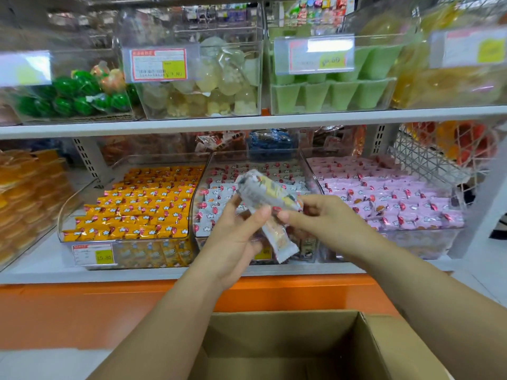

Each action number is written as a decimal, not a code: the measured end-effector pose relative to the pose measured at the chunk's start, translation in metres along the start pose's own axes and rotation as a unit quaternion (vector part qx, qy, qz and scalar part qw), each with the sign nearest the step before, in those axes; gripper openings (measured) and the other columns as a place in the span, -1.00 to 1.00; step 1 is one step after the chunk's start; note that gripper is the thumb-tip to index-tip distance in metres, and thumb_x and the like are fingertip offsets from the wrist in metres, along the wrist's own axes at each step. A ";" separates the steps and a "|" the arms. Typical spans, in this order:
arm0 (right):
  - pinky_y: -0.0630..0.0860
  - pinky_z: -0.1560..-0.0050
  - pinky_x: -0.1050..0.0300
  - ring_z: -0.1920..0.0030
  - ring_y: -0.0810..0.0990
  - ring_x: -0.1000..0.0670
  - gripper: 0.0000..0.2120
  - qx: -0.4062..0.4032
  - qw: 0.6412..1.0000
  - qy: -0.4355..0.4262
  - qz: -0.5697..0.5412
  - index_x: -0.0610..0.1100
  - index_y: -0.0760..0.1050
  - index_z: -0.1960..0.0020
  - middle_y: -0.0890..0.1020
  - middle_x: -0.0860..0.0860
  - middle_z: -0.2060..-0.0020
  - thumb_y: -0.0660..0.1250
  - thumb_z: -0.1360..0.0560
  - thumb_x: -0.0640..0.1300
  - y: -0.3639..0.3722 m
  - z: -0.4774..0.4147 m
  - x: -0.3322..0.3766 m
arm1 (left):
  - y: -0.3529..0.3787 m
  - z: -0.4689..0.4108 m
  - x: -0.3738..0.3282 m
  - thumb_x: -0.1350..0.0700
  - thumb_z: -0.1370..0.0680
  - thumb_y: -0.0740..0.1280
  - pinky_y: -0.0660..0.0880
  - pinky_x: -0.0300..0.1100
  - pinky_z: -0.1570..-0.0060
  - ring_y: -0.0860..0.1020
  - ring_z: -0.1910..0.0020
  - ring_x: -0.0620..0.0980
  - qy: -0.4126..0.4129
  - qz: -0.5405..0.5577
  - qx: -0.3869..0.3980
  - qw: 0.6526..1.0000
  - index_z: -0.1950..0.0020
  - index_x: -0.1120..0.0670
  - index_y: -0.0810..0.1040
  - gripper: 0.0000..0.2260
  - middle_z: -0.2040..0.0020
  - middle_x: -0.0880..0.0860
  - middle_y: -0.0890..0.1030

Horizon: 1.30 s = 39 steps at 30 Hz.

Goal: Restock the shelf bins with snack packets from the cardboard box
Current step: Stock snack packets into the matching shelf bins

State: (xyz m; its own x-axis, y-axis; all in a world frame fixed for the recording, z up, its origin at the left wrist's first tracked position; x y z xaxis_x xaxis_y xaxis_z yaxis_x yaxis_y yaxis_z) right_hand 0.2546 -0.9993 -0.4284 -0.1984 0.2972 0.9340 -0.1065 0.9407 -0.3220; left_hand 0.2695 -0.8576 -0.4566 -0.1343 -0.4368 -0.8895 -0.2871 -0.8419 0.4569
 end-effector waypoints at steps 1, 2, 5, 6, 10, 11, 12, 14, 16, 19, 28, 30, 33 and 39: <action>0.57 0.14 0.15 0.24 0.61 0.08 -0.85 -0.006 0.999 0.009 -0.041 -0.05 0.63 0.08 0.68 0.00 0.22 0.43 -0.39 -0.02 -0.004 0.000 0.001 | 0.001 -0.002 0.001 0.24 -0.43 0.36 0.58 0.04 -0.06 0.63 -0.08 0.06 0.001 -0.013 0.000 1.000 -0.31 0.00 0.41 -0.54 -0.11 0.11 0.65; 0.58 0.14 0.15 0.24 0.61 0.06 -0.80 -0.016 0.996 0.018 -0.081 -0.05 0.62 0.06 0.67 0.01 0.19 0.42 -0.35 0.00 -0.007 -0.001 0.002 | 0.001 -0.003 0.003 0.28 -0.46 0.34 0.56 0.04 -0.08 0.63 -0.08 0.05 0.001 -0.029 -0.004 1.000 -0.32 -0.01 0.40 -0.54 -0.09 0.08 0.65; 0.57 0.19 0.19 0.29 0.57 0.04 -0.73 -0.045 0.985 0.034 -0.164 -0.11 0.57 -0.02 0.68 0.06 0.18 0.37 -0.37 -0.02 -0.025 -0.002 0.003 | -0.001 -0.005 0.005 0.32 -0.52 0.30 0.57 -0.01 -0.05 0.63 -0.07 0.02 0.007 -0.058 -0.033 0.998 -0.33 0.00 0.39 -0.57 -0.06 0.04 0.66; 0.56 0.20 0.20 0.31 0.56 0.04 -0.76 -0.055 0.983 0.037 -0.171 -0.13 0.56 -0.03 0.68 0.07 0.19 0.34 -0.42 -0.04 -0.032 -0.002 0.004 | -0.004 -0.006 0.004 0.31 -0.52 0.30 0.57 -0.03 -0.04 0.62 -0.08 0.01 0.011 -0.065 -0.048 0.997 -0.36 0.01 0.36 -0.55 -0.09 0.06 0.64; 0.54 0.14 0.13 0.32 0.56 0.04 -0.84 -0.113 0.988 0.034 -0.097 -0.09 0.54 -0.01 0.66 0.08 0.20 0.31 -0.51 -0.02 -0.062 -0.002 0.001 | -0.017 -0.007 0.000 0.15 -0.53 0.34 0.56 -0.05 -0.04 0.62 -0.06 -0.05 0.038 -0.130 -0.097 0.986 -0.37 0.01 0.39 -0.59 -0.11 0.03 0.62; 0.53 0.18 0.17 0.33 0.58 0.07 -0.87 -0.124 0.991 0.032 -0.049 -0.07 0.54 -0.01 0.65 0.05 0.20 0.32 -0.51 -0.04 -0.068 -0.002 0.000 | -0.019 -0.007 -0.002 0.10 -0.53 0.35 0.52 0.00 -0.13 0.61 -0.06 -0.06 0.040 -0.163 -0.099 0.981 -0.30 -0.03 0.44 -0.65 -0.07 -0.01 0.64; 0.52 0.24 0.22 0.35 0.58 0.10 -0.89 -0.131 0.991 0.033 0.012 -0.05 0.54 -0.02 0.64 0.02 0.19 0.34 -0.51 -0.08 -0.073 -0.001 0.000 | -0.019 -0.006 -0.003 0.07 -0.53 0.34 0.51 0.01 -0.15 0.62 -0.02 -0.09 0.041 -0.185 -0.099 0.977 -0.26 -0.05 0.48 -0.70 -0.02 -0.04 0.66; 0.44 0.35 0.28 0.37 0.56 0.09 -0.81 -0.122 0.980 0.039 0.151 -0.01 0.51 -0.11 0.58 0.03 0.17 0.36 -0.50 -0.12 -0.077 0.000 0.001 | -0.019 -0.005 -0.005 0.08 -0.55 0.32 0.52 -0.18 0.10 0.58 0.23 -0.20 0.045 -0.188 -0.097 0.976 -0.24 -0.01 0.49 -0.74 0.13 -0.09 0.66; 0.40 0.37 0.24 0.32 0.52 0.04 -0.67 -0.086 0.961 0.047 0.257 0.03 0.41 -0.23 0.50 0.01 0.09 0.35 -0.50 -0.12 -0.071 -0.001 -0.003 | -0.019 -0.003 -0.006 0.11 -0.55 0.31 0.49 -0.30 0.29 0.51 0.36 -0.22 0.042 -0.172 -0.098 0.979 -0.23 0.02 0.48 -0.75 0.19 -0.07 0.67; 0.35 0.33 0.15 0.33 0.44 0.04 -0.59 -0.052 0.944 0.029 0.326 0.00 0.28 -0.31 0.51 -0.08 -0.03 0.33 -0.52 -0.16 -0.055 -0.005 -0.010 | -0.016 0.000 -0.006 0.16 -0.54 0.32 0.52 -0.33 0.31 0.52 0.35 -0.16 0.037 -0.128 -0.095 0.987 -0.26 0.06 0.45 -0.71 0.12 0.04 0.67; 0.27 -0.02 0.29 -0.14 0.46 0.00 -0.66 -0.097 0.931 -0.017 0.352 -0.08 0.47 -0.24 0.50 -0.02 -0.27 0.39 -0.48 -0.24 -0.054 -0.024 -0.012 | -0.006 0.005 -0.012 0.16 -0.42 0.38 0.60 -0.17 0.21 0.67 0.15 -0.01 0.040 -0.015 -0.060 0.997 -0.21 0.07 0.45 -0.64 -0.01 0.15 0.63; 0.32 -0.07 0.27 -0.11 0.47 0.03 -0.67 -0.094 0.932 -0.029 0.349 -0.08 0.50 -0.24 0.54 0.00 -0.24 0.38 -0.49 -0.24 -0.057 -0.024 -0.007 | -0.004 0.006 -0.015 -0.02 -0.33 0.38 0.62 -0.12 0.18 0.67 0.15 0.01 0.040 -0.002 -0.057 0.998 -0.11 0.03 0.46 -0.61 -0.05 0.13 0.59; 0.33 -0.14 0.25 -0.22 0.49 0.02 -0.68 -0.072 0.925 -0.046 0.371 -0.06 0.50 -0.25 0.56 0.02 -0.22 0.32 -0.53 -0.27 -0.054 -0.024 -0.004 | -0.006 0.007 -0.017 -0.15 -0.41 0.30 0.61 -0.12 0.19 0.67 0.18 0.01 0.030 0.007 -0.079 0.996 -0.08 0.05 0.49 -0.64 -0.15 0.15 0.56; 0.35 -0.20 0.17 -0.26 0.48 -0.04 -0.66 -0.054 0.916 -0.038 0.396 -0.03 0.46 -0.29 0.52 0.00 -0.29 0.32 -0.53 -0.23 -0.035 -0.028 -0.013 | -0.006 0.009 -0.015 0.24 -0.62 0.18 0.59 -0.16 0.20 0.66 0.11 0.05 0.031 -0.063 -0.089 0.994 0.01 0.10 0.56 -0.83 -0.07 0.04 0.61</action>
State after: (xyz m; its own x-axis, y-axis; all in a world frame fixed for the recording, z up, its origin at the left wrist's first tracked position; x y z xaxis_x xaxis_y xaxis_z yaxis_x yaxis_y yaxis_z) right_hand 0.2883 -1.0312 -0.4248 -0.2398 0.8848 0.3995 0.1971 0.4473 -0.8724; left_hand 0.2645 -0.8433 -0.4456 -0.0479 -0.3393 -0.9395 -0.1258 -0.9310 0.3427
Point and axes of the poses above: each hand's wrist, its own z-axis away from the middle knuckle, its own y-axis out of the palm, x = y × z, the point moved 5 cm from there along -z, towards the middle knuckle
